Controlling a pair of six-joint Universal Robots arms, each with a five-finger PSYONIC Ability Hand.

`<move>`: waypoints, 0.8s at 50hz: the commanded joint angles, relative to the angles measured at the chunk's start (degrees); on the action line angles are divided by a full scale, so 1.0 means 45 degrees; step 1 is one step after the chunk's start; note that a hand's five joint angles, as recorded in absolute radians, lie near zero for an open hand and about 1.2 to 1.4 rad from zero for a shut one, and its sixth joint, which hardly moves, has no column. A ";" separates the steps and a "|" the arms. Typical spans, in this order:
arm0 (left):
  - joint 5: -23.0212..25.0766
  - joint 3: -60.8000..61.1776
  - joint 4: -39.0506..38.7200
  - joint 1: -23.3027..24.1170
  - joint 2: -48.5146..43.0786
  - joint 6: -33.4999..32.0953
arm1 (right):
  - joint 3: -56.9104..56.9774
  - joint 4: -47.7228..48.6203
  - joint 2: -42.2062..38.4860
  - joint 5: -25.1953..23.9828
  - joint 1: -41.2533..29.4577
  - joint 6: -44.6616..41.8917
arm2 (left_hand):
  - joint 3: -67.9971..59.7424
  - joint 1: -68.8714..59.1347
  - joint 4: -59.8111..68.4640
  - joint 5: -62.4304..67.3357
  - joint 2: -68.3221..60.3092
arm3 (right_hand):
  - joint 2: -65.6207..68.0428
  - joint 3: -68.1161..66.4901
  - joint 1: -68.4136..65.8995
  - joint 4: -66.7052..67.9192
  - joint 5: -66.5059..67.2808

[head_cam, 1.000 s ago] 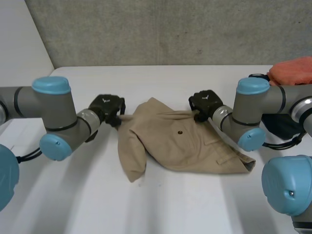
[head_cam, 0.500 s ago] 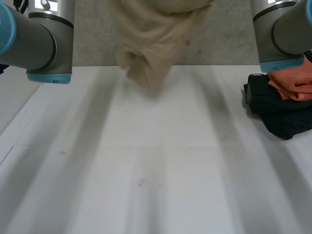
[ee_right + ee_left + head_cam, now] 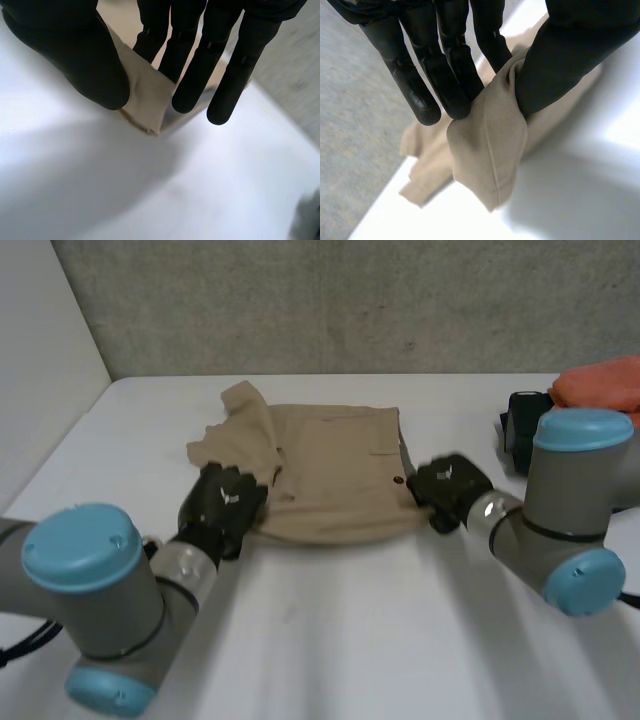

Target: Fold the laundry.

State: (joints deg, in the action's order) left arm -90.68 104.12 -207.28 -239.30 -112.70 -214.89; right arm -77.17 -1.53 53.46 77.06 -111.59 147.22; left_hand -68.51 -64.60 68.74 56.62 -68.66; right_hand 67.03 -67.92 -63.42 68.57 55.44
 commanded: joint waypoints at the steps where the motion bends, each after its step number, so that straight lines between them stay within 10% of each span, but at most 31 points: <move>1: -0.1820 0.0728 0.1841 0.0795 0.1489 0.0019 | -0.1696 -0.1729 0.1281 -0.0151 0.0248 -0.0762 | -0.2554 -0.3423 0.2502 0.2974 -0.2521 | 0.2883 -0.2684 -0.3684 0.2540 0.3235; 7: -0.1997 0.1002 0.2468 0.1187 0.1823 0.0371 | -0.3220 -0.1282 0.2572 -0.0717 0.0638 -0.0821 | 0.8213 0.7344 -0.8265 -0.7793 0.8246 | 0.2883 -0.2684 -0.3684 0.2540 0.3235; 19: -0.1081 0.1002 0.2468 0.0075 0.2290 0.0234 | -0.3944 0.0399 0.2631 -0.0893 0.0853 -0.0723 | 0.8244 0.7375 -0.8296 -0.7825 0.8278 | 0.2883 -0.2684 -0.3684 0.2540 0.3235; 30: 0.5827 0.0087 0.2409 -0.2327 0.2235 0.0156 | -0.4237 0.0555 0.2592 -0.0913 0.0795 -0.0704 | 0.8133 0.7264 -0.8185 -0.7713 0.8166 | 0.2883 -0.2684 -0.3684 0.2540 0.3235; 40: 0.6363 -0.0131 0.3462 -0.3304 0.1257 0.0021 | -0.4354 0.0789 0.2592 -0.0893 0.0834 -0.0743 | 0.7758 0.6889 -0.7810 -0.7338 0.7791 | 0.2883 -0.2684 -0.3684 0.2540 0.3235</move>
State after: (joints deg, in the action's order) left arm -61.47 103.14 -194.43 -252.25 -105.92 -214.20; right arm -96.69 1.73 65.09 72.96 -107.97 144.00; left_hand -29.69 -28.97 28.87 18.84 -29.24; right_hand 67.03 -67.92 -63.42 68.58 57.46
